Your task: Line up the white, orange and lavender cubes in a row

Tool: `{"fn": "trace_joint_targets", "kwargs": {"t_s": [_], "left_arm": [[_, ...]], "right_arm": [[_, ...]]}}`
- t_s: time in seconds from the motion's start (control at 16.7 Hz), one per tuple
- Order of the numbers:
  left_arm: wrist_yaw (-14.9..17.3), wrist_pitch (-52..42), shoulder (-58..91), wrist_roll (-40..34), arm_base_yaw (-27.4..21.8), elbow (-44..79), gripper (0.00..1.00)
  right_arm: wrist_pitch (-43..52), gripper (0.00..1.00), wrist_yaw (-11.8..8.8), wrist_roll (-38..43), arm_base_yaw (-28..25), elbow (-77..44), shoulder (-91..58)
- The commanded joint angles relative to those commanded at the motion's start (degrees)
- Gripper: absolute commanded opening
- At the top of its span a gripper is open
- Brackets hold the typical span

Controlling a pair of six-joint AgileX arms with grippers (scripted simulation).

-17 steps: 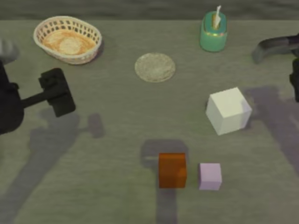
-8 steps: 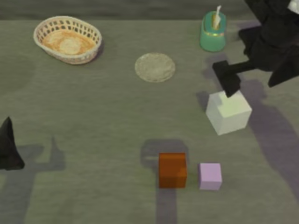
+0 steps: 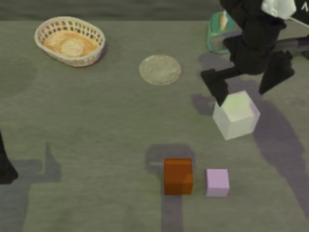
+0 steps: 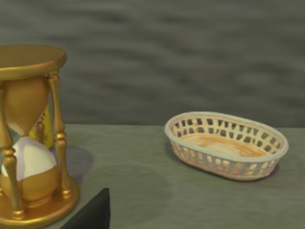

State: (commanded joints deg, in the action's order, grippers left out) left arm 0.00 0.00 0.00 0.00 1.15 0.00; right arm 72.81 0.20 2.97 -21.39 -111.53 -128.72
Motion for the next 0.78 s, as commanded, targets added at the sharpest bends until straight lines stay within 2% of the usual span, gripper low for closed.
{"fn": "trace_joint_targets", "kwargs": {"t_s": [0.3,0.78], "left_arm": [[0.00,0.00,0.00,0.00,0.00,0.00,1.00],[0.00,0.00,0.00,0.00,0.00,0.00,1.00]], "right_arm": [[-1.06,1.00,-0.01,-0.09,0.21,1.00,-0.15],[-17.05,1.00,0.05,0.14,-0.08,12.38,-4.53]]}}
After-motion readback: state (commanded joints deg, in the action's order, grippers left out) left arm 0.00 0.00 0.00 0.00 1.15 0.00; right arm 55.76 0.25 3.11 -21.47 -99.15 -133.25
